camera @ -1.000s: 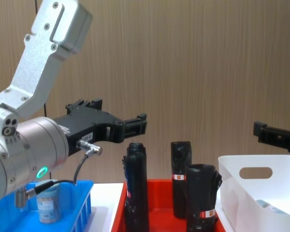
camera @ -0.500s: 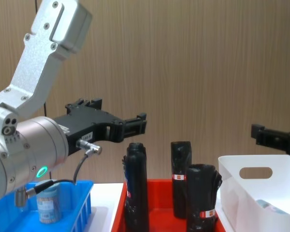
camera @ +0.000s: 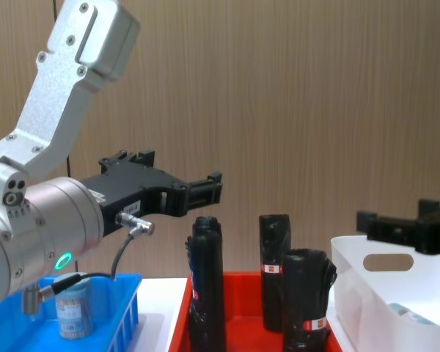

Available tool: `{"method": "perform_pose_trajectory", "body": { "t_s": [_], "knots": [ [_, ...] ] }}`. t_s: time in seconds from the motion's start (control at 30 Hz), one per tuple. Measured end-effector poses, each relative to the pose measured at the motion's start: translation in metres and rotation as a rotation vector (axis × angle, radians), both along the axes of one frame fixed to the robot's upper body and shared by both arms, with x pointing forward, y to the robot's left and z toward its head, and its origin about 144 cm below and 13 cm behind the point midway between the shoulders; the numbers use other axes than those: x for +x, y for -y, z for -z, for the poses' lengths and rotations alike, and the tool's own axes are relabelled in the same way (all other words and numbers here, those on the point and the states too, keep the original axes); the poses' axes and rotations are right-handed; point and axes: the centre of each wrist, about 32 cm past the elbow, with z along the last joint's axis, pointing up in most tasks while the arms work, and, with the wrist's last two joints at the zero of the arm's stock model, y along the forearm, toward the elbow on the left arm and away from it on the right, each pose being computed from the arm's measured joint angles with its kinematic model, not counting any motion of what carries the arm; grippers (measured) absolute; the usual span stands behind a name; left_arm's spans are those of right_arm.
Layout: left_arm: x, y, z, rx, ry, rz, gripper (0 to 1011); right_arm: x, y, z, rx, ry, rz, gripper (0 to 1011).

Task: Pick the cotton swabs from the blue box and place them into the white box.

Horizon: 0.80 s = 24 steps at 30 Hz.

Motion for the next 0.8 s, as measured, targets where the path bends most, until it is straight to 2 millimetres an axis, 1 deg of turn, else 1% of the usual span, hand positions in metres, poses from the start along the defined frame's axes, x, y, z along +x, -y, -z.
{"method": "perform_pose_trajectory", "body": {
  "t_s": [0.43,0.8],
  "knots": [
    [0.0,0.0,0.0,0.0,0.0,0.0,1004,0.019,-0.002,-0.003,-0.025,-0.125,-0.078,1002],
    [0.0,0.0,0.0,0.0,0.0,0.0,1004,0.038,-0.007,-0.004,-0.05,-0.185,-0.107,1002]
  ]
}}
